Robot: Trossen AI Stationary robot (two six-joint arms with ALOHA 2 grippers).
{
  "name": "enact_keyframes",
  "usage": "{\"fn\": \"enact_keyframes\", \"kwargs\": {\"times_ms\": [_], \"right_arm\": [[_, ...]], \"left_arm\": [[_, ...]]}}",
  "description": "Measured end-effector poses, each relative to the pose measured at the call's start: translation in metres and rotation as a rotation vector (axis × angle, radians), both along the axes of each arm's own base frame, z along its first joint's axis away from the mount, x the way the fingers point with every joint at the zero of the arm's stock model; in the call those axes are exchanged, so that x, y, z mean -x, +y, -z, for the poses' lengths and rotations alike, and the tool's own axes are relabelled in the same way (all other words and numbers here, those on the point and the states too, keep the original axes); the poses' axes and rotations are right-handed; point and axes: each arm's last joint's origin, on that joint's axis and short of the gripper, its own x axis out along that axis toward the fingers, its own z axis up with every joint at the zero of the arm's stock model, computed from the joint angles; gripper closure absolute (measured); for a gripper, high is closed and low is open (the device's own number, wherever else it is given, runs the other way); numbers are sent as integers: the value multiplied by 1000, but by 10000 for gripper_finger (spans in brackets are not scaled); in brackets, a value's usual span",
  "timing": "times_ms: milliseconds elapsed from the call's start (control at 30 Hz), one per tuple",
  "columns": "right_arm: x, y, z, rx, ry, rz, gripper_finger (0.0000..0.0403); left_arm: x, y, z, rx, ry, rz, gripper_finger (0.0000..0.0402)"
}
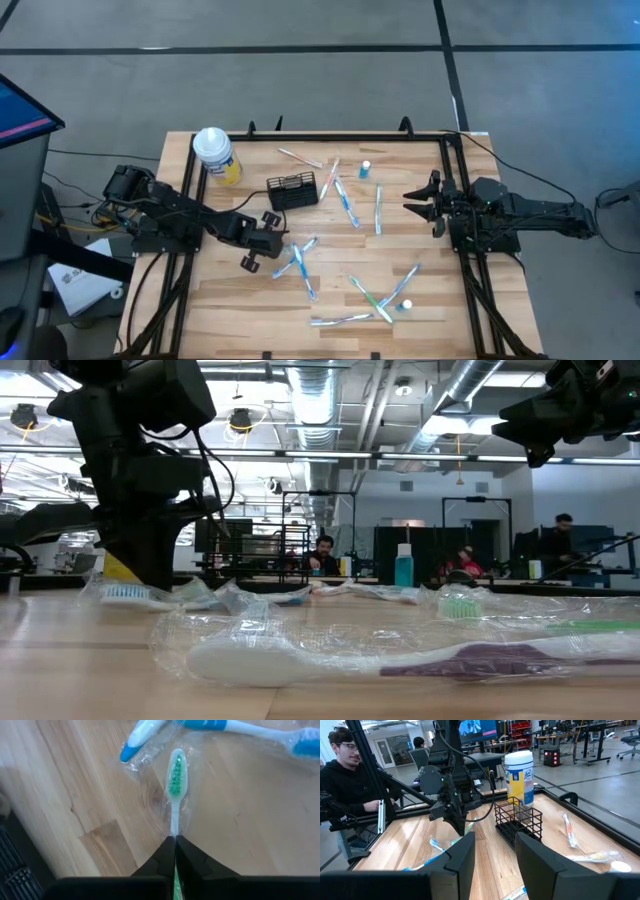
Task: Pick & Place toothbrushing station
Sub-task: Put the left green toothbrush into the mesh organizer
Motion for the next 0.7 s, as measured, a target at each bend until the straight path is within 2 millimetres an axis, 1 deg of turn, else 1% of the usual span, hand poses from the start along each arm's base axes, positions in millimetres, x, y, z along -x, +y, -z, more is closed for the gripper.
{"fn": "enact_keyframes", "kwargs": {"times_ms": [133,233,300,567,700], "right_arm": [[0,0,0,0,0,0,272],[0,0,0,0,0,0,272],[0,0,0,0,0,0,272],[0,0,0,0,-1,0,272],[0,0,-1,0,-5,0,272]], "left_arm": [[-1,0,-4,10,-34,-6,401],[-1,0,-14,14,-91,-35,401],[1,2,-22,5,-139,-67,401],[12,7,-69,19,-405,-191,401],[16,10,-87,18,-535,-243,401]]}}
